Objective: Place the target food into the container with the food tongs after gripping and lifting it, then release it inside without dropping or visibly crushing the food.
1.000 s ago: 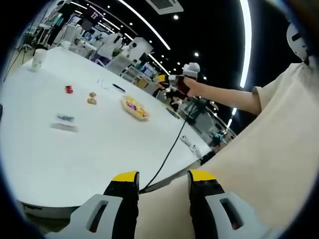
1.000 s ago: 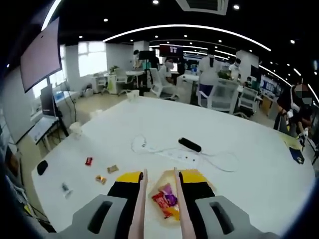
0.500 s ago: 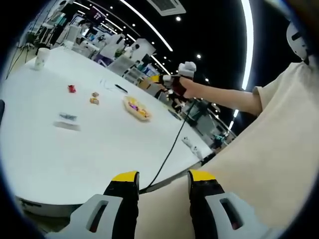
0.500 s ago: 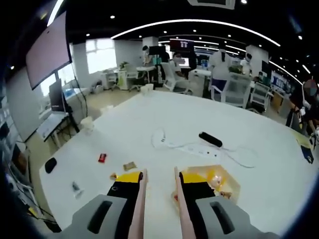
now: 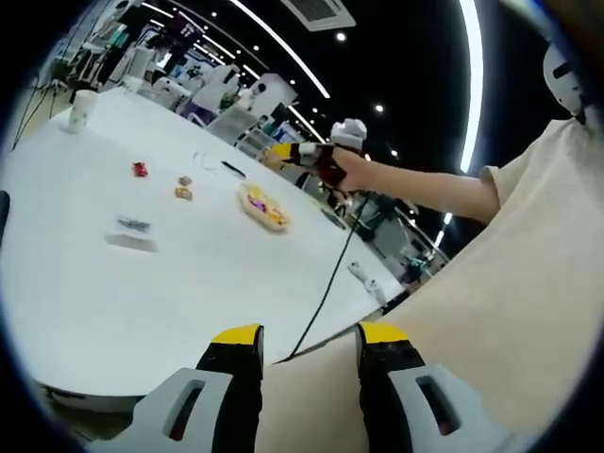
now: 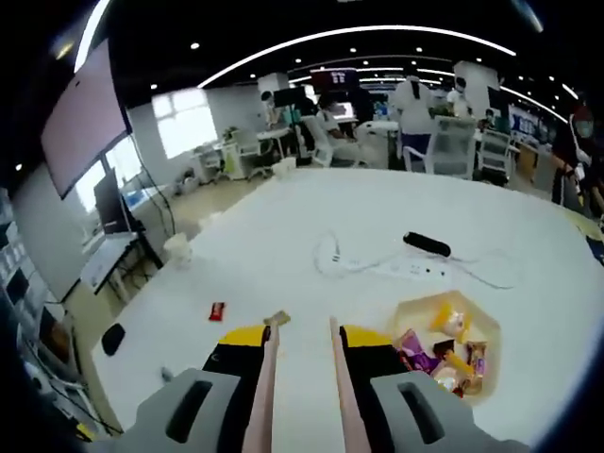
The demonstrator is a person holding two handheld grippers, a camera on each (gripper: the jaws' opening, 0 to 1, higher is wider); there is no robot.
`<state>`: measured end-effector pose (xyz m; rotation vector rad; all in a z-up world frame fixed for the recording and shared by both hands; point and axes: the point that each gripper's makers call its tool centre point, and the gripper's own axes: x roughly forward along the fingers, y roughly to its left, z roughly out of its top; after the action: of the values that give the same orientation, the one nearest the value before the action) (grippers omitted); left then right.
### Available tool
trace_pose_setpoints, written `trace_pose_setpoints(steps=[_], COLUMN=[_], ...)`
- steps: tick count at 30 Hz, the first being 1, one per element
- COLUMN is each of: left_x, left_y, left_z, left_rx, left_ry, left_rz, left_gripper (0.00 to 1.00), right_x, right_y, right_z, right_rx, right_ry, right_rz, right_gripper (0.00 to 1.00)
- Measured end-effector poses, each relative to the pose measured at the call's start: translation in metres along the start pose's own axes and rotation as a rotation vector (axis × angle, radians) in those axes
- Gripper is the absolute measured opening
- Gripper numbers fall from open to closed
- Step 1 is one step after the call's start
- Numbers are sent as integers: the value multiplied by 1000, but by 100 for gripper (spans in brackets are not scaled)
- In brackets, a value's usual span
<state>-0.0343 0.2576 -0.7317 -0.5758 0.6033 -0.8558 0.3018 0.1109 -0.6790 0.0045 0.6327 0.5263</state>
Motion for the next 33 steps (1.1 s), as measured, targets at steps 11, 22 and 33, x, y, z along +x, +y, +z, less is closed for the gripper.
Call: trace_pose_setpoints(steps=[11,22,33], left_x=[-2,-4,-6], left_y=[8,14,16], left_z=[1,8,5], left_rx=[-22,-31,-52], left_ry=[-2,-6,-10], left_rz=[15,33,44], left_gripper=[38,38,38], right_x=[30,49,69], right_y=[29,48,44], right_z=[-20,-34,-36], right_rx=[13,25,19], right_ry=[49,81,97], right_rz=[51,83,76], right_gripper=[29,29,29])
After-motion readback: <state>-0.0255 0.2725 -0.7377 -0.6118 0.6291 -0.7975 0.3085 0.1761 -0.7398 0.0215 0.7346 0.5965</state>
